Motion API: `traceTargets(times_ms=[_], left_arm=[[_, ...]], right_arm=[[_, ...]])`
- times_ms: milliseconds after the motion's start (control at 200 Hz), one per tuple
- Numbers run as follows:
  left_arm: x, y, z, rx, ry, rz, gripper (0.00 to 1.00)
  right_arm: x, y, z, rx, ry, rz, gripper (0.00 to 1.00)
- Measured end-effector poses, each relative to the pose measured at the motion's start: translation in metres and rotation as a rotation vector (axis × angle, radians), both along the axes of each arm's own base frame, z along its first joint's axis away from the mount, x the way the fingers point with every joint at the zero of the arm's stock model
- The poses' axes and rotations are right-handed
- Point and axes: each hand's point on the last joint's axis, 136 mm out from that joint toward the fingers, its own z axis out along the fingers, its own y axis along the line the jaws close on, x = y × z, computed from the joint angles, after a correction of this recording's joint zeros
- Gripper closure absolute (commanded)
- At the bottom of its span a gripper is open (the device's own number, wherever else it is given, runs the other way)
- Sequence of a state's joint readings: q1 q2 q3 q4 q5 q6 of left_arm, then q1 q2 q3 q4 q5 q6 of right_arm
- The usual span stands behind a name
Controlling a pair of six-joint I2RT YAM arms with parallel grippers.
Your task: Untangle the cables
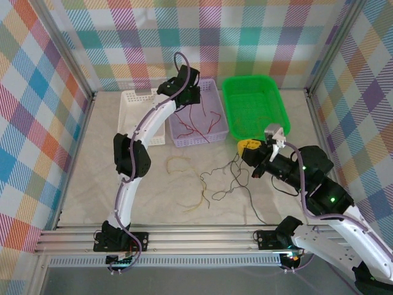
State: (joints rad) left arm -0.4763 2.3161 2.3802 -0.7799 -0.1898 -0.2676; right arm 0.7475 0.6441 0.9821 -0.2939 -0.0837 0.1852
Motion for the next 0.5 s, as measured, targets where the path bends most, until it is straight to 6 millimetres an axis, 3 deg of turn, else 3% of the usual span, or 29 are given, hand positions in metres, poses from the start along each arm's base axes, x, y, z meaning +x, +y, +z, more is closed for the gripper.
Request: traceTargets(times_ms=[215,365,500], left_arm=[[0.02,0.016,-0.035,0.048,0.029,0.047,1.0],[0.031,0.016,-0.031,0.013,0.013,0.05,1.0],[0.037,0.022,-0.014,-0.008,-0.022,0.068,1.0]], right_arm=[[-0.009,0.001,0.005,0.0,0.014,0.038,1.0],[-0.014,0.0,0.011,0.015,0.012,0.053,1.0],[-0.018,0.0,0.017,0.034,0.018,0.071,1.0]])
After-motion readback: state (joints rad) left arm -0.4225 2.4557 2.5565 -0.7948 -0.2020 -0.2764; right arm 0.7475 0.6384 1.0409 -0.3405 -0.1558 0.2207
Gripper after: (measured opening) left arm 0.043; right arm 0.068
